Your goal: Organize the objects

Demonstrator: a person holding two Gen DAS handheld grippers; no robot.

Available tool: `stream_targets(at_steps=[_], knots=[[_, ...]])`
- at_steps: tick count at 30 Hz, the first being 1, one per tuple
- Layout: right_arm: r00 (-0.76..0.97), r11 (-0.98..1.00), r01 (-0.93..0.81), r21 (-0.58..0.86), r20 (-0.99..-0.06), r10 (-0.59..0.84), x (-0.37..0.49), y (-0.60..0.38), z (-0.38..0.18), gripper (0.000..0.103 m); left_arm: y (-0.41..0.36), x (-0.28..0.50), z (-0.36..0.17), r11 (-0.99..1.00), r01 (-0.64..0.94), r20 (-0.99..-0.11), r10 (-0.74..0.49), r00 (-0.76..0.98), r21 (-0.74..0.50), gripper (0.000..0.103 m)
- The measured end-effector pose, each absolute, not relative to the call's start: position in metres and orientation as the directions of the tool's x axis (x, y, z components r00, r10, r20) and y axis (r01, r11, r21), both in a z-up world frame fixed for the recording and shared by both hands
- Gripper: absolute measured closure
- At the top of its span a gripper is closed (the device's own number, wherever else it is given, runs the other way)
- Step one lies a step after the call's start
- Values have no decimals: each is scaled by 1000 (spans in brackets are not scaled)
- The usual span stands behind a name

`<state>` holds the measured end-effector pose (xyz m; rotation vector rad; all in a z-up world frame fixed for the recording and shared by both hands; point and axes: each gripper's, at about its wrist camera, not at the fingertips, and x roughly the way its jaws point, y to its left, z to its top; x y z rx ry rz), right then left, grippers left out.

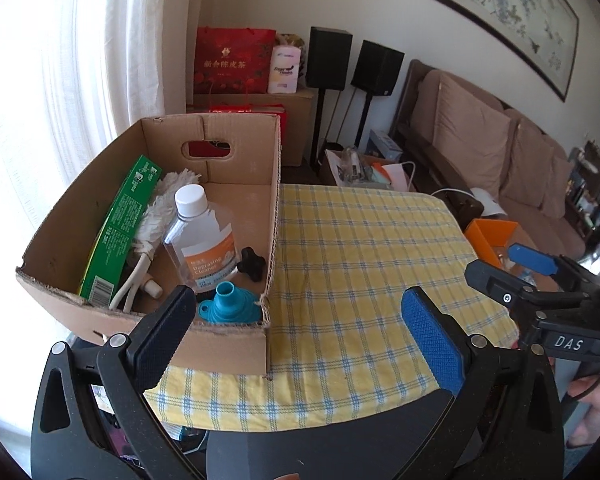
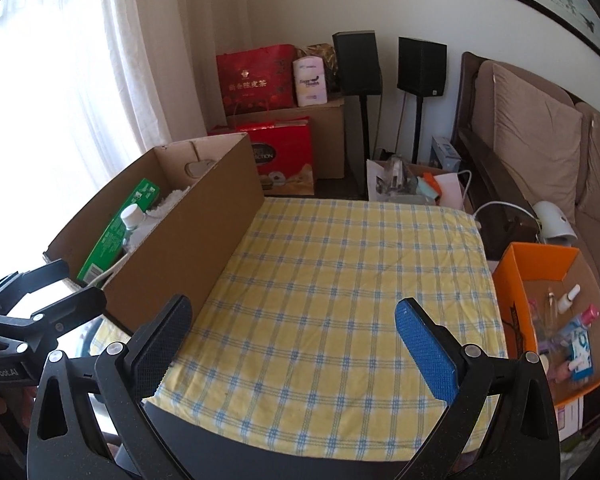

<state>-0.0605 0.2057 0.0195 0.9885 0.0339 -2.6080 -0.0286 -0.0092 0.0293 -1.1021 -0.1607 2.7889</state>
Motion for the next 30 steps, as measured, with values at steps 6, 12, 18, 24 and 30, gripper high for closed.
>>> stream_targets(at_steps=[6,12,18,24,30], knots=[[-709,-946,310,98,-639,-298,-40,213,22,1,-7,-12,28,-988,-67,-668,143,-730,-139,0],[-729,-949,308,70,-623,-283,-21,213,27,1,-8,4,25,-990,-49,-675,127,-727,-133,0],[-727,-949,310,62,-627,-278,-7,214,21,1,-11,17,19,-996,7,-695,54,-717,-84,0],[-734,-953,298,48,-628,-261,6,218,15,1,-14,26,15,-996,15,-707,51,-706,-87,0],[-741,-956,290,39,-623,-250,15,220,13,1,-12,33,15,-997,17,-710,46,-703,-82,0]])
